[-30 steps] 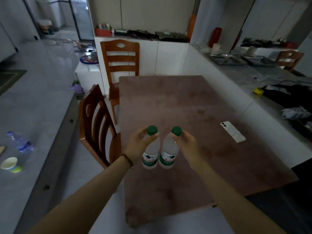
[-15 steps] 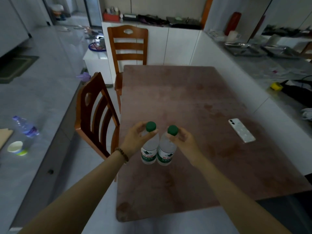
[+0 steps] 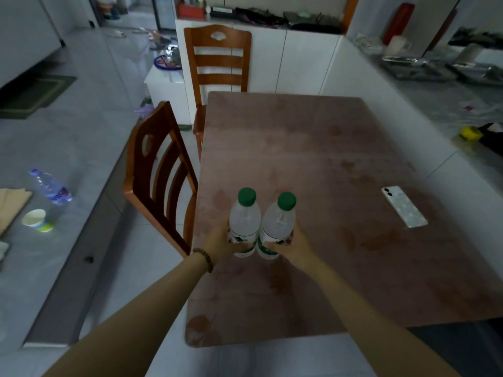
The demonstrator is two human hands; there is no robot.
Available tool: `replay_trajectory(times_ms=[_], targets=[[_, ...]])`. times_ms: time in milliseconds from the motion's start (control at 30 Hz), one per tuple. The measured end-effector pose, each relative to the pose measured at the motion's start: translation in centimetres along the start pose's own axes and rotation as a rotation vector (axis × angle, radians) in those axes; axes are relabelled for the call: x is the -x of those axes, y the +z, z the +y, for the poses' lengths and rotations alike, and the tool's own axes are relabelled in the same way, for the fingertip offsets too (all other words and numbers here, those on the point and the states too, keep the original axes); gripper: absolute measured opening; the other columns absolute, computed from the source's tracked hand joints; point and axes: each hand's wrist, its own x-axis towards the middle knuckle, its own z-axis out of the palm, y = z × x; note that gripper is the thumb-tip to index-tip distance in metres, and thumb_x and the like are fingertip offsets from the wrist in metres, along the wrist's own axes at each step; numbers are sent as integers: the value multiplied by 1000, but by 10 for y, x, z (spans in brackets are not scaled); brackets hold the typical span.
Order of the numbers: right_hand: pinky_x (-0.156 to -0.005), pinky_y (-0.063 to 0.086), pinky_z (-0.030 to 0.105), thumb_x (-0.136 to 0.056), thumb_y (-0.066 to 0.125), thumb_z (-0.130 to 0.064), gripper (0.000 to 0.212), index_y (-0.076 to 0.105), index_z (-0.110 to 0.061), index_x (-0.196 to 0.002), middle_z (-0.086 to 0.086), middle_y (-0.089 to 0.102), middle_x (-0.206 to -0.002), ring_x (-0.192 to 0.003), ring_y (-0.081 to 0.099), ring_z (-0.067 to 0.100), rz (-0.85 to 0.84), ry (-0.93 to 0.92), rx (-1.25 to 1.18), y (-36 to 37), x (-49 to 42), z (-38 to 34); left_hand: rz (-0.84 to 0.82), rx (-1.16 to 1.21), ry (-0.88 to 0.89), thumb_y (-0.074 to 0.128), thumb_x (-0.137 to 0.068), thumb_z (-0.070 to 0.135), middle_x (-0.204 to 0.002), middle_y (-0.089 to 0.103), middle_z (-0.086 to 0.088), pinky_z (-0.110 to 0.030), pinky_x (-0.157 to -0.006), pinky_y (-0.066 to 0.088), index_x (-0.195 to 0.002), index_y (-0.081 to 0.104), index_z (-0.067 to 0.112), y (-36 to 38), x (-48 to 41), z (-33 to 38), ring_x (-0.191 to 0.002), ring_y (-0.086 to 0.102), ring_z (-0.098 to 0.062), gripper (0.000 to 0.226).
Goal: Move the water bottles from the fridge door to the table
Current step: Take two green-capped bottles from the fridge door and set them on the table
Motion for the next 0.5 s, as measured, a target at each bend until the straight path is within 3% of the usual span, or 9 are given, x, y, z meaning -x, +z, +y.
replay_trajectory(times_ms=[233,367,400,500], targets=[[-108,40,46,-67,82,-8,88,33,-22,-140,-1,49,-139,-129,46,20,-31,13,-17,-1,-4,7,-13,-17,-3,77,-71,14,-136,51,-7,-36,-105,40,-135,41,9,0,8,5,-125,47,-24,73],[-106,37,33,-70,81,-14,90,27,-24,-141,-5,45,-137,-128,42,16,-16,44,-17,-1,6,6,-19,-59,-21,71,-77,3,-135,48,-11,-6,-87,40,-133,39,5,4,23,16,-125,45,-21,65],[-106,35,32,-70,81,-19,91,25,-25,-142,-4,41,-142,-131,39,16,8,51,3,-2,11,8,-29,-86,-77,67,-80,1,-137,45,-11,-4,-87,37,-136,35,4,7,30,17,-125,43,-19,65],[-110,31,34,-72,80,-30,92,23,-27,-145,-2,28,-153,-138,29,16,110,73,42,-11,38,10,-72,-177,-273,63,-85,12,-135,46,-12,-23,-89,38,-136,33,3,12,47,12,-124,45,-27,60]])
